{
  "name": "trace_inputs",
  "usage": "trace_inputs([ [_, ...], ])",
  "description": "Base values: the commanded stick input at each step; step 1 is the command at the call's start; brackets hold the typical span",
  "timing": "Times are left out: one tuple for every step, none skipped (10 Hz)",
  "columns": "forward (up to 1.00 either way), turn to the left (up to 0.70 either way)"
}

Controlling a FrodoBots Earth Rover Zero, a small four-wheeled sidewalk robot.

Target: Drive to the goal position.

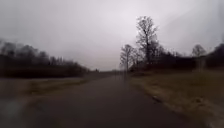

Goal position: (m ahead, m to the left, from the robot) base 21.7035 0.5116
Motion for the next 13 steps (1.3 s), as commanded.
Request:
trace_inputs([
  [0.70,0.00],
  [0.70,0.00],
  [0.70,0.00],
  [0.70,0.00],
  [0.70,0.00],
  [0.70,0.00],
  [0.70,0.00],
  [0.70,0.00],
  [0.70,0.00],
  [0.70,0.00],
  [0.70,0.00],
  [0.70,0.00],
  [0.70,0.00],
])
